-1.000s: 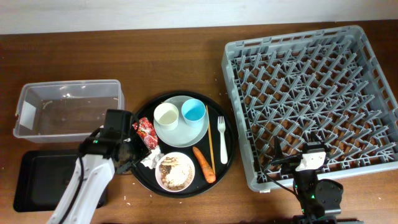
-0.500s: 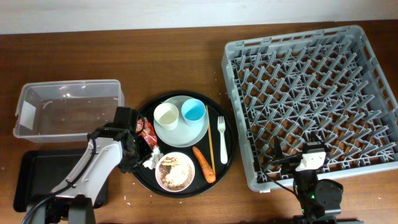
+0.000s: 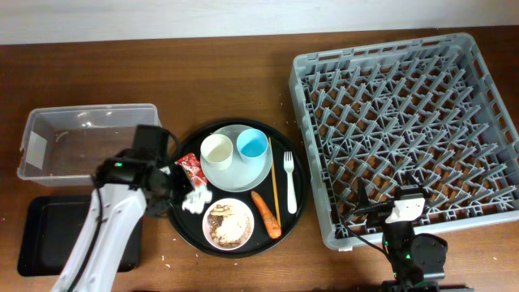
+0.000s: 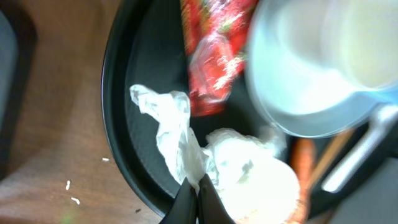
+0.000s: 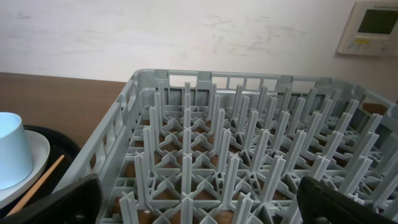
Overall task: Sort waste into correct bins and load items into the dishwasher rack
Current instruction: 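Carry the tissue with the left gripper into the clear plastic bin and release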
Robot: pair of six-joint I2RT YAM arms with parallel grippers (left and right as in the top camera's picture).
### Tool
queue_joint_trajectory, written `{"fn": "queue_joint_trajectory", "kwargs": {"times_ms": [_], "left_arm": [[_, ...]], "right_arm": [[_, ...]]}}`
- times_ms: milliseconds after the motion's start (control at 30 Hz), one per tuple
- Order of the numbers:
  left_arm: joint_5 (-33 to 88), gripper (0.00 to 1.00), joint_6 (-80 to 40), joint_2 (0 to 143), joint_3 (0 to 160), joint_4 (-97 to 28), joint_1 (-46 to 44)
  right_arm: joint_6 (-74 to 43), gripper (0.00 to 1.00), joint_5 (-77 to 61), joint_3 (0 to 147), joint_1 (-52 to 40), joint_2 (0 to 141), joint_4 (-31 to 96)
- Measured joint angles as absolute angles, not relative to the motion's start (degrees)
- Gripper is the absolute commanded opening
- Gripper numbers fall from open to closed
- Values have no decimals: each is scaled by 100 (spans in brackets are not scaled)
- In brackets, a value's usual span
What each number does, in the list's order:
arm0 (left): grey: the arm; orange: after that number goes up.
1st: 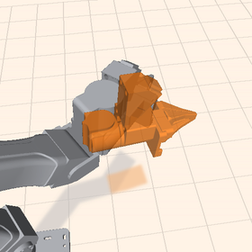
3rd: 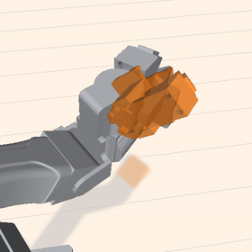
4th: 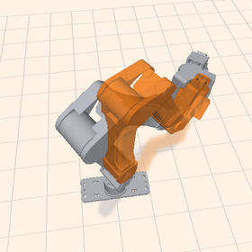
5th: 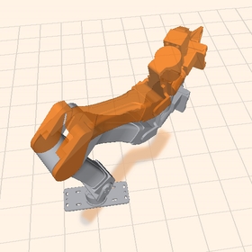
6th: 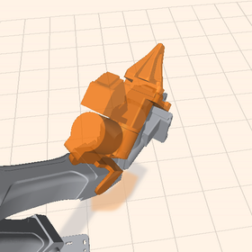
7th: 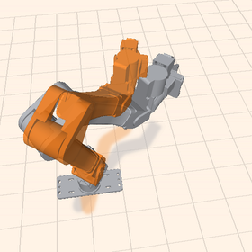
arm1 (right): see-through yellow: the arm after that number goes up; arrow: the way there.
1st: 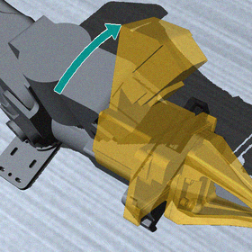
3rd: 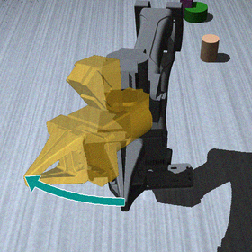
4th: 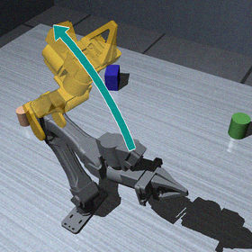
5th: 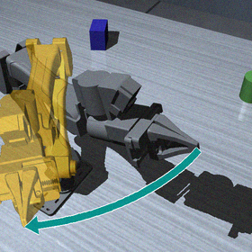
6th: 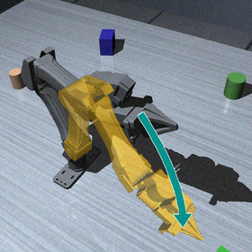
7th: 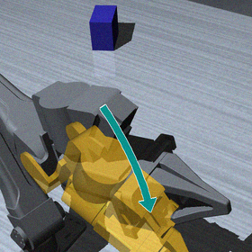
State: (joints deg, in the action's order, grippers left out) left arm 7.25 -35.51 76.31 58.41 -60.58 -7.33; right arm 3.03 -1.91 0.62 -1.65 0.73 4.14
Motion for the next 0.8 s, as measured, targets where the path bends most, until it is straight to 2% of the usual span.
{"fn": "queue_joint_trajectory", "kwargs": {"times_ms": [267,533,800], "left_arm": [[-274,0,-3336,7286,6925,-5981,-545],[-904,0,-3070,7456,6965,-4818,862],[-1007,0,-2952,8823,6967,-3881,1776]], "right_arm": [[305,99,-191,62,-165,73,414],[301,99,-189,62,-165,73,414],[301,99,-189,62,-165,71,414]]}}
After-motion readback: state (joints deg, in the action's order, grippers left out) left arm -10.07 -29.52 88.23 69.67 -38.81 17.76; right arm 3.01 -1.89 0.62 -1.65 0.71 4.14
